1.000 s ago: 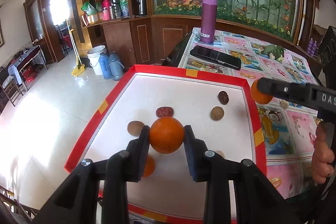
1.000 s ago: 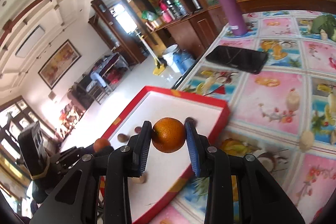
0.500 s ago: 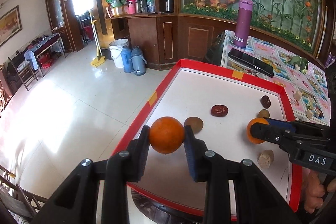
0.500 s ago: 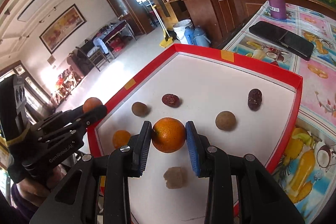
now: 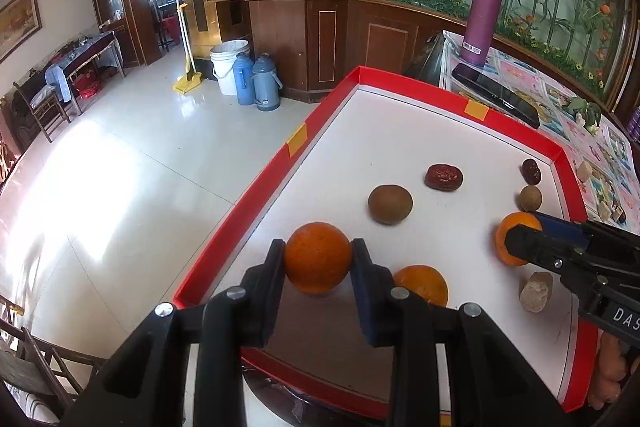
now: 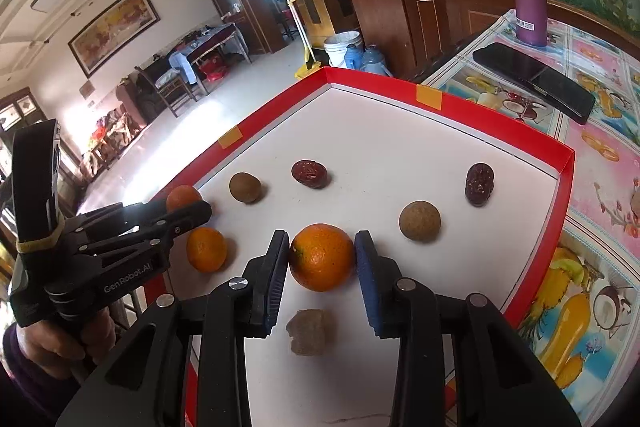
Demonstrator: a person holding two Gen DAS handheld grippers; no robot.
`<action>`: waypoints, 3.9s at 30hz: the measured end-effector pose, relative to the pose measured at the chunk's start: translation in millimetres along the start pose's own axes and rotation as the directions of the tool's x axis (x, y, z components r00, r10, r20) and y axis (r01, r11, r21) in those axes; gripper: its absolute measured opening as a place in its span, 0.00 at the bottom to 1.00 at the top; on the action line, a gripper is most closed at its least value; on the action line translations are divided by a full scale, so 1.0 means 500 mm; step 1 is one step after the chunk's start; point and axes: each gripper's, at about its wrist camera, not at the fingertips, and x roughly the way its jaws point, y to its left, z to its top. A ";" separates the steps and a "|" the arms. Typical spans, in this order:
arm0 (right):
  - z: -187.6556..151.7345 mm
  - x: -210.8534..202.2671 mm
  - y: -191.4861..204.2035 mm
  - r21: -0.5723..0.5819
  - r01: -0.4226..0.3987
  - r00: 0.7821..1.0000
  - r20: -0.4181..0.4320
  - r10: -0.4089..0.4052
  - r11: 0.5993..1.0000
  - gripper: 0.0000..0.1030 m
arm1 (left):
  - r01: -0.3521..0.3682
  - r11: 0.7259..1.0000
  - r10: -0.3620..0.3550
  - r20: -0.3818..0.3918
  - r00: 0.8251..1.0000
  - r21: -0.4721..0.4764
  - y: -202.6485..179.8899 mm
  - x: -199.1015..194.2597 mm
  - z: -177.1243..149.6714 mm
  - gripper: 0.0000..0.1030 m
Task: Organize fruits
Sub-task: 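Open the left tool to drop its orange while the right tool releases its orange, then move both open tools back toward the beige cubes on the tablecloth, then grasp a beige cube with the left tool while the right tool grasps another cube, then carry both beige cubes in the two tools over the tray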
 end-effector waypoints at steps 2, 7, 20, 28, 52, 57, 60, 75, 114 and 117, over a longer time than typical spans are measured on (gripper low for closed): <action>0.001 0.002 0.001 0.003 -0.009 1.000 -0.012 0.009 1.000 0.32 | 0.001 1.000 -0.001 -0.015 1.000 -0.004 0.000 0.005 0.000 0.34; 0.005 -0.027 -0.005 -0.006 -0.027 0.999 0.023 0.027 1.000 0.35 | -0.023 0.999 0.023 -0.015 1.000 -0.045 0.011 -0.008 0.002 0.56; 0.031 -0.127 -0.119 0.161 -0.019 0.981 0.195 -0.013 0.987 0.39 | -0.043 0.999 0.044 0.068 0.997 -0.018 -0.021 -0.077 0.012 0.71; 0.023 -0.184 -0.196 0.249 0.031 0.967 0.236 -0.091 0.968 0.39 | 0.011 0.999 -0.015 0.069 0.998 0.052 -0.096 -0.090 0.015 0.74; -0.132 -0.426 -0.562 0.557 0.230 0.912 0.162 -0.377 0.798 0.40 | 0.277 0.871 -0.310 0.016 0.951 0.405 -0.468 -0.129 0.004 0.76; -0.127 -0.396 -0.528 0.463 0.245 0.932 0.129 -0.338 0.852 0.40 | 0.296 0.855 -0.323 -0.011 0.946 0.425 -0.502 -0.119 -0.005 0.76; -0.120 -0.356 -0.485 0.357 0.275 0.940 0.096 -0.328 0.893 0.39 | 0.298 0.860 -0.321 -0.016 0.947 0.415 -0.499 -0.116 -0.007 0.76; -0.111 -0.267 -0.468 0.261 0.398 0.908 0.024 -0.418 0.879 0.28 | 0.329 0.851 -0.341 -0.045 0.939 0.409 -0.514 -0.092 -0.003 0.76; -0.113 -0.400 -0.512 0.465 0.282 0.879 0.225 -0.421 0.839 0.17 | 0.341 0.836 -0.308 -0.146 0.940 0.431 -0.715 0.060 0.023 0.28; -0.115 -0.404 -0.515 0.469 0.286 0.871 0.237 -0.431 0.836 0.17 | 0.344 0.835 -0.319 -0.132 0.939 0.430 -0.707 0.042 0.018 0.27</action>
